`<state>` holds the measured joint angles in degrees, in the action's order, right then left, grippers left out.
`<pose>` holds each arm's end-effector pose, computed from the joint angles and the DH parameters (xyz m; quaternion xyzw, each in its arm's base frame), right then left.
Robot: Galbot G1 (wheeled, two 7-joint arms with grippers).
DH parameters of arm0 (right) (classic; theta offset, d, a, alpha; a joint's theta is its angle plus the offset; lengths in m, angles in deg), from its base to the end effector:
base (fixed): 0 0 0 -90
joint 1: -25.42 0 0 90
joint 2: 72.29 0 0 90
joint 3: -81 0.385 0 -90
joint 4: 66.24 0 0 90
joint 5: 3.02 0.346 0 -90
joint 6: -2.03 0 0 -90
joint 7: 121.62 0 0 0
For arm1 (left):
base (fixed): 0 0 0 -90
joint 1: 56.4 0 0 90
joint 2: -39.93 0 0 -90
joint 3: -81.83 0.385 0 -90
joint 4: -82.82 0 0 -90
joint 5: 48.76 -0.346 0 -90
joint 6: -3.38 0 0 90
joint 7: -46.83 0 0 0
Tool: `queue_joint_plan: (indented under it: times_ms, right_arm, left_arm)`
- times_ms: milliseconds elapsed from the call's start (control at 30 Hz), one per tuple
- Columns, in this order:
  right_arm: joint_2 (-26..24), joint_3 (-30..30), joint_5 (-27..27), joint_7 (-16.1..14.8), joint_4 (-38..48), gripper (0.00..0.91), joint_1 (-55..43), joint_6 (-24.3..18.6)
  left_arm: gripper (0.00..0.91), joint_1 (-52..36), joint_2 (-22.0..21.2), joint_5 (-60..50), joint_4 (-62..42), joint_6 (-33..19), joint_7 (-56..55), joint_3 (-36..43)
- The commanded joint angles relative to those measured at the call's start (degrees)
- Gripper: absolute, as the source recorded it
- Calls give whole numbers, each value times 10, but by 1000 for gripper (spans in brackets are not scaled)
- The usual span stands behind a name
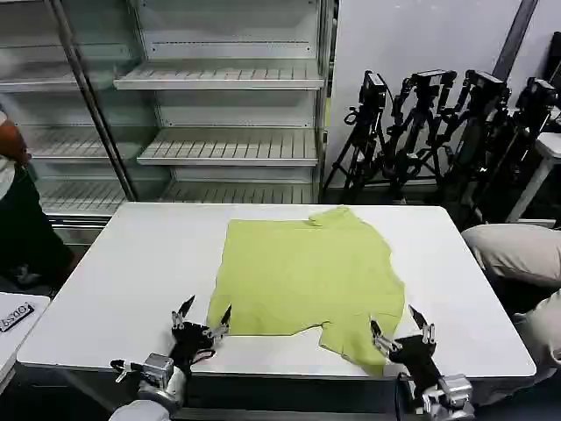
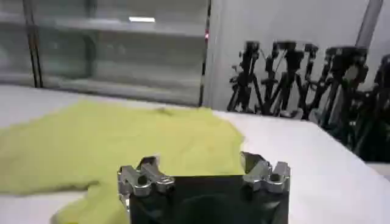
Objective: Fold and organize the clothes.
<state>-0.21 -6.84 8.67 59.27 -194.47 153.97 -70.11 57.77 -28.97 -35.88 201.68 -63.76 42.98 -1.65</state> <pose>0.1130 -0.0623 -0.2940 0.0681 -0.9833 0.0459 0.1624 0.1863 0.0464 -0.3201 -0.0932 -0.9774 -0.0598 0.1799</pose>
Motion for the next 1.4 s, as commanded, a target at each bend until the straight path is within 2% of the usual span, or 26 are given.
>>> queue_joint_plan:
  times_ms: [33,433,467,500,533,567,600,700,1067,1167,1267,1400]
  right_arm:
    - [0,-3,2,7,-13,907,46,20]
    - [7,-20,5,16,1,907,21,52]
    - [7,-22,6,15,3,887,17,57]
    - [7,-24,7,15,5,605,15,61]
    - [6,-26,9,15,6,383,14,64]
    - [5,-27,15,15,8,40,13,67]
    - [3,-29,24,15,8,0,12,70]
    - [-3,-33,37,13,8,0,15,84]
    - [-1,-36,42,2,4,0,12,79]
    - [-5,-33,58,-6,1,0,10,76]
    - [-4,-25,60,-10,-7,0,-10,65]
    - [-6,-15,86,-5,-14,0,-56,76]
  left_arm:
    - [907,28,6,32,33,102,-9,-18]
    - [907,18,2,62,31,102,-14,-32]
    - [907,17,2,60,29,102,-15,-30]
    - [907,17,1,60,27,102,-14,-28]
    - [715,17,0,61,27,103,-11,-27]
    - [40,18,-1,62,26,103,-11,-25]
    - [20,18,-3,62,25,103,-12,-24]
    - [10,18,-6,62,23,103,-14,-22]
    - [20,18,-4,63,27,102,-10,-20]
    - [10,12,-5,64,31,102,-5,-17]
    - [10,-7,-3,65,40,102,2,-15]
    - [10,-55,2,82,44,102,5,-22]
